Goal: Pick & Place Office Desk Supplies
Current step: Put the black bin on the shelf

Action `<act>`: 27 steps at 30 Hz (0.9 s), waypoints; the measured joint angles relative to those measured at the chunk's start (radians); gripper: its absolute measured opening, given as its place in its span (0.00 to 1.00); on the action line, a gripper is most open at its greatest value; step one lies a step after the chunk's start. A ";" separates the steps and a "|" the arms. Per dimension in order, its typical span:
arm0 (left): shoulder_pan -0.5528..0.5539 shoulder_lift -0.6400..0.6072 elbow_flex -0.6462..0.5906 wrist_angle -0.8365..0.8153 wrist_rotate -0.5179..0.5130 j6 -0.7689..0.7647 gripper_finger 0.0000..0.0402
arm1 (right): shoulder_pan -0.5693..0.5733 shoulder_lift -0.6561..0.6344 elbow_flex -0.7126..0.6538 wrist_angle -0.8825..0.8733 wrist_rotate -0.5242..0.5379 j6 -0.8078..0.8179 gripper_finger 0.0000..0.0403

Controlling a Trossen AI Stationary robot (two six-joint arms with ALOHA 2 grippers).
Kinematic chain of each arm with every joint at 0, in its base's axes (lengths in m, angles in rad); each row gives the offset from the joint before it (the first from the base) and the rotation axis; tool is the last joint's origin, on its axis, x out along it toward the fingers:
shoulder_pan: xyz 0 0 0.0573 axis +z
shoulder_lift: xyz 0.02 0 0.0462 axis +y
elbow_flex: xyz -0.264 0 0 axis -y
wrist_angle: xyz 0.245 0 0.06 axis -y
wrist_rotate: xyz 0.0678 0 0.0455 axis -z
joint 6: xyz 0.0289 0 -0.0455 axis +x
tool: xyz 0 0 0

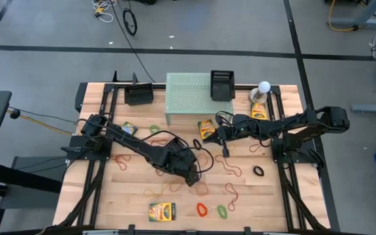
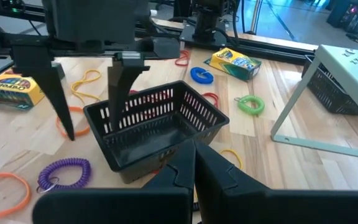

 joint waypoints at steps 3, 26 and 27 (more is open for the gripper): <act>0.001 0.000 0.000 0.001 0.036 -0.027 0.49 | 0.000 0.000 0.000 0.000 -0.001 0.000 0.02; -0.008 0.000 0.000 -0.075 0.071 -0.021 0.27 | 0.000 0.001 0.000 0.000 -0.002 -0.003 0.02; -0.008 0.000 0.000 -0.074 0.070 -0.021 0.29 | 0.000 0.001 0.000 0.000 -0.002 -0.003 0.02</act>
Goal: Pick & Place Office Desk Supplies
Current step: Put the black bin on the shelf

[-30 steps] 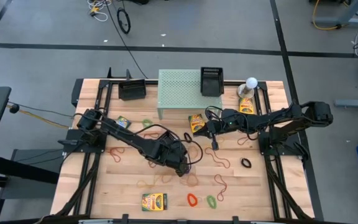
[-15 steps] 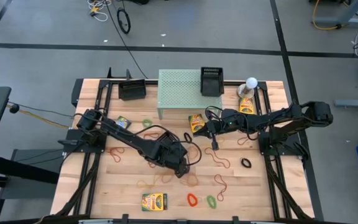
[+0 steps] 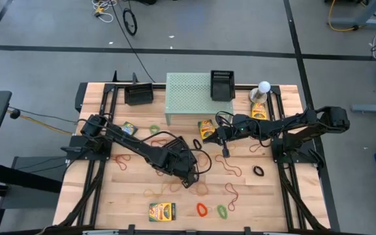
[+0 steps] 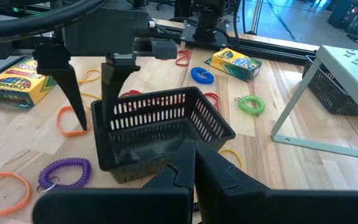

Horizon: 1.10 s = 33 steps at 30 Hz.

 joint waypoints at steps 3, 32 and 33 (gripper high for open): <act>0.000 0.000 0.000 0.000 -0.007 0.001 0.37 | 0.000 0.000 0.000 0.000 0.000 0.000 0.02; -0.003 0.032 0.000 -0.076 -0.094 0.520 0.07 | 0.001 0.000 0.000 0.001 0.002 0.000 0.02; 0.003 0.032 0.000 -0.075 -0.101 0.537 0.08 | 0.001 0.000 0.000 0.003 0.002 0.001 0.02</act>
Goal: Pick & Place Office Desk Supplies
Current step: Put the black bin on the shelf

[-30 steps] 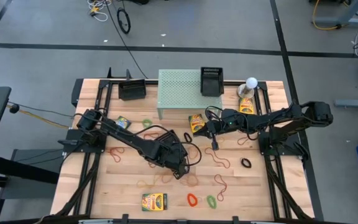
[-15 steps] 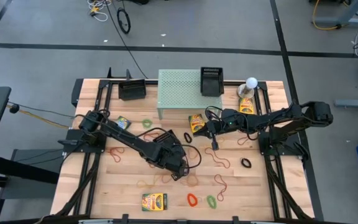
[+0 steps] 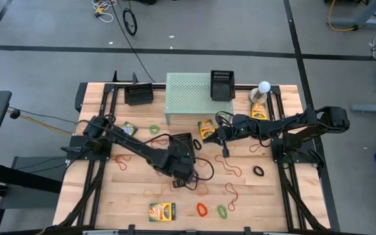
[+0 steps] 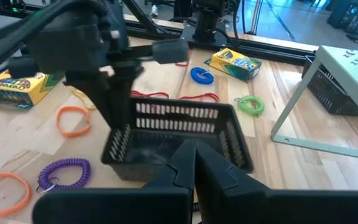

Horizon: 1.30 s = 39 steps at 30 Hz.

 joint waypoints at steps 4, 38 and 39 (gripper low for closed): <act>0.021 0.000 0.000 0.003 -0.006 0.049 0.15 | 0.000 0.000 0.000 0.013 -0.003 0.003 0.02; -0.171 -0.723 -0.967 1.121 -0.230 0.153 0.02 | 0.289 0.055 0.309 -0.458 0.409 0.300 0.02; -0.168 -0.740 -1.018 1.209 -0.231 0.182 0.02 | 0.296 0.069 0.334 -0.494 0.422 0.321 0.02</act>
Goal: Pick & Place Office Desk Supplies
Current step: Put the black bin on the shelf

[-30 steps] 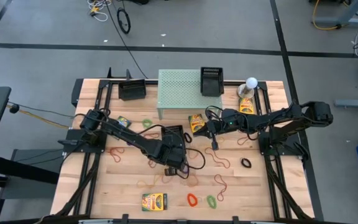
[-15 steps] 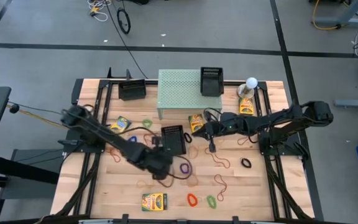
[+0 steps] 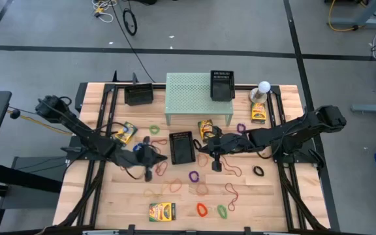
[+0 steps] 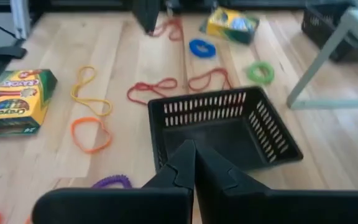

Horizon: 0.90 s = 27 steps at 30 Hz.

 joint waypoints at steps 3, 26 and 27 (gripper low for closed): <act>0.026 -0.014 -0.134 0.290 -0.002 0.070 0.02 | 0.013 0.055 0.086 -0.116 0.026 0.063 0.02; 0.193 -0.002 -0.384 0.805 -0.018 0.282 0.03 | 0.047 0.641 0.786 -0.689 -0.010 -0.020 0.39; 0.193 -0.002 -0.384 0.799 -0.018 0.276 0.03 | 0.047 0.652 0.789 -0.693 -0.010 -0.026 0.38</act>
